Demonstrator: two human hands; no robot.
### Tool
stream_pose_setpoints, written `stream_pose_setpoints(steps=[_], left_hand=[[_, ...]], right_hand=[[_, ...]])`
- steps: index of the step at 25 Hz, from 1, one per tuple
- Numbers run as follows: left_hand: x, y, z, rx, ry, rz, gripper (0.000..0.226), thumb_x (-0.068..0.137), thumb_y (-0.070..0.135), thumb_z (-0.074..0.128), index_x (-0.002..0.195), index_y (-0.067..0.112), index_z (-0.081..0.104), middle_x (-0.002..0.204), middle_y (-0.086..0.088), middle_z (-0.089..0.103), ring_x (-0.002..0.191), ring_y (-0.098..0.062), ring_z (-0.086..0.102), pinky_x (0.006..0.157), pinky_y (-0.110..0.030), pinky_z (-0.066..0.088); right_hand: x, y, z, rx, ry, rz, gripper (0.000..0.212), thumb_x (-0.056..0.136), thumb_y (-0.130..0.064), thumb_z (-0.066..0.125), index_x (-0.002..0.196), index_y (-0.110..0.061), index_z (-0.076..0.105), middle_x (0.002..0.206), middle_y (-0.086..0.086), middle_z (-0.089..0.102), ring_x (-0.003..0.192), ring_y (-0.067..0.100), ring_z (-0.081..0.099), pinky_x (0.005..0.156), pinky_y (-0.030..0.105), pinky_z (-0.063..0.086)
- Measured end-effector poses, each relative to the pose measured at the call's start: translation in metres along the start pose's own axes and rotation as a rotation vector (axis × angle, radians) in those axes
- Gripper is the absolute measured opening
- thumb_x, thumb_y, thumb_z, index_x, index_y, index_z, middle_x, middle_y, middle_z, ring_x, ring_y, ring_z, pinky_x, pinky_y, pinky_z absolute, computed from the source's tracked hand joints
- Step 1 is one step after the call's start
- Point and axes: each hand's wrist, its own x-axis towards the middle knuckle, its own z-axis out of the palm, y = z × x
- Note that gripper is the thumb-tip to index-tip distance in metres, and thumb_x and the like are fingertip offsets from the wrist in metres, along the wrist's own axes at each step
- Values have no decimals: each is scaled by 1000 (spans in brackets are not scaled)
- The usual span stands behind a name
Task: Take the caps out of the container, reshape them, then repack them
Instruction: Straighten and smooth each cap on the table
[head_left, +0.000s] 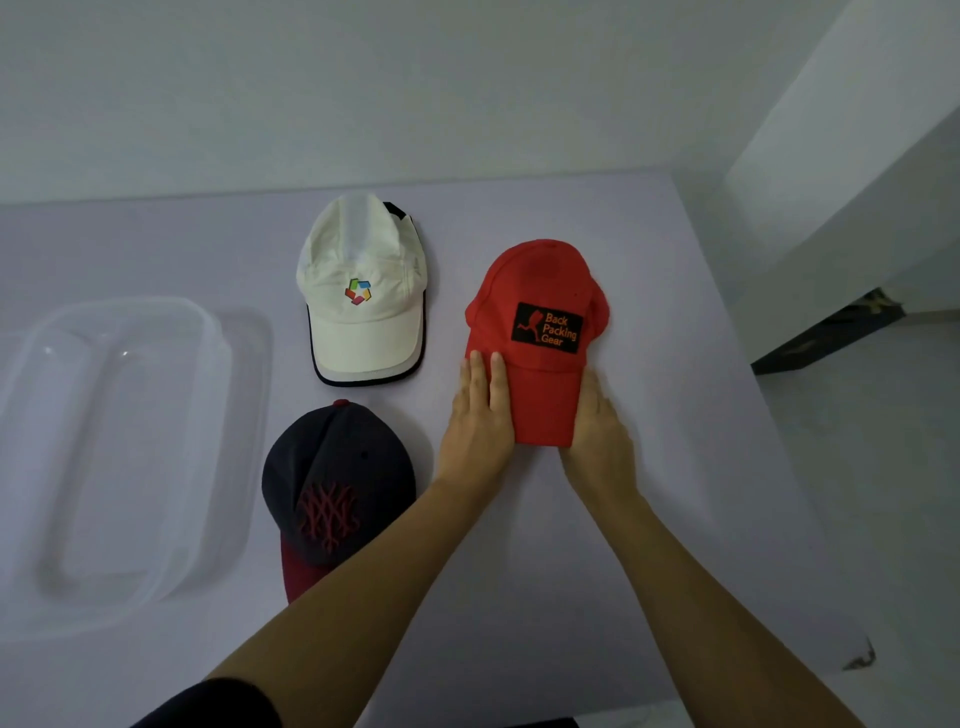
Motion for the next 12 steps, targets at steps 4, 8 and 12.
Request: stream_pose_setpoints(steps=[4,8,12], left_hand=[[-11,-3,-8,-232,10,-51,68,97,11,41,149,7,-2,159,-14,6,146,-29,15,113,-40,25],[-27,11,-17,-467,9,-97,71,89,28,41,150,15,5,143,-14,44,123,-30,51,100,-29,40],[-30,1,-40,-427,8,-33,76,87,19,50,151,16,8,145,-12,41,126,-25,48,104,-36,41]], right_hand=[[-20,-24,-5,210,-9,26,46,90,-14,51,136,-13,43,115,11,65,97,31,63,83,42,52],[-27,-52,-16,374,-11,63,37,90,-18,55,128,-15,52,100,7,69,86,27,65,78,40,53],[-27,-58,-30,340,-42,-46,47,90,-20,56,136,-17,43,116,6,65,99,23,63,87,39,52]])
